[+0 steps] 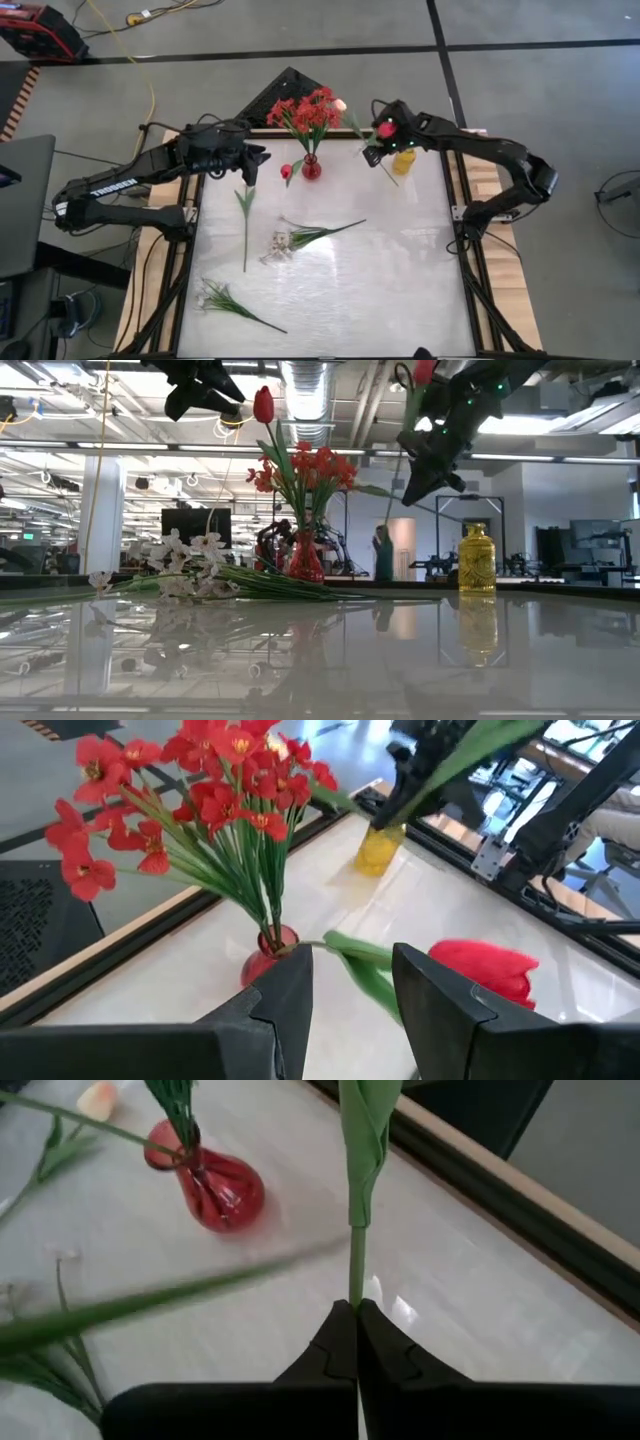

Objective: Sort flowers into vase by color
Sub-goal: Put the white flower into the yellow vase

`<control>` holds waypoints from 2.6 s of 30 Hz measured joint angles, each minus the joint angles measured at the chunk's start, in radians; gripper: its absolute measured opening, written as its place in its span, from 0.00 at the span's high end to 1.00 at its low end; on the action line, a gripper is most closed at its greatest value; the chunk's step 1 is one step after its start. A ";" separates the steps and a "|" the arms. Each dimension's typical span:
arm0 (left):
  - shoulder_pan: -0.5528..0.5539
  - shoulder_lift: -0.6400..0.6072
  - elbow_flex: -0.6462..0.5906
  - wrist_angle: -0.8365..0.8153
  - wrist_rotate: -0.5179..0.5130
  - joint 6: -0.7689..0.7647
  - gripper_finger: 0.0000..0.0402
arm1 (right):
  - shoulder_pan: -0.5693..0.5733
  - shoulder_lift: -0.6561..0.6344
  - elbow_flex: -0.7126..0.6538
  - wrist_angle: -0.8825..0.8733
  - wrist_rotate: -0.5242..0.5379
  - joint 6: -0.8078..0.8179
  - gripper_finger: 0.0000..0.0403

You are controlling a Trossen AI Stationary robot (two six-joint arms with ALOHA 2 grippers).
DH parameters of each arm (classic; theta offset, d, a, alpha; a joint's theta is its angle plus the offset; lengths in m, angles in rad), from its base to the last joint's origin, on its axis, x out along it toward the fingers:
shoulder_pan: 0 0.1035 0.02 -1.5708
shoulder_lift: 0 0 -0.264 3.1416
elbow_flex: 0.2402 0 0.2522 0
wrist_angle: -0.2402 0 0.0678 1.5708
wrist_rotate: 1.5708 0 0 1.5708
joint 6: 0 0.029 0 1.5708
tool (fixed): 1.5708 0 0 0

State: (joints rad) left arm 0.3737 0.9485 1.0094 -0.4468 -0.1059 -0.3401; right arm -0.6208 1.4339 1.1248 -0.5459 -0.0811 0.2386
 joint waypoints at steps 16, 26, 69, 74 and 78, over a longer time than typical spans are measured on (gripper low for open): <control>-0.078 0.069 0.000 0.019 0.046 0.031 0.68 | 0.123 -0.065 0.000 -0.021 -0.371 0.069 0.95; -0.079 0.047 0.001 0.087 0.070 0.132 0.68 | 0.151 -0.305 0.000 -0.023 -0.454 0.135 0.95; -0.233 0.699 0.581 0.142 0.169 0.421 0.71 | 0.246 -0.333 0.000 0.258 -0.467 0.156 0.95; -0.231 0.707 0.581 0.163 0.150 0.399 0.71 | 0.246 -0.333 0.000 0.255 -0.467 0.145 0.95; -0.232 0.707 0.581 0.168 0.145 0.398 0.71 | 0.246 -0.333 0.000 0.249 -0.467 0.142 0.95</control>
State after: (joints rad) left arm 0.1417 1.6554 1.5902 -0.2788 0.0395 0.0582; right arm -0.3744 1.1007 1.1244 -0.2964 -0.5480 0.3805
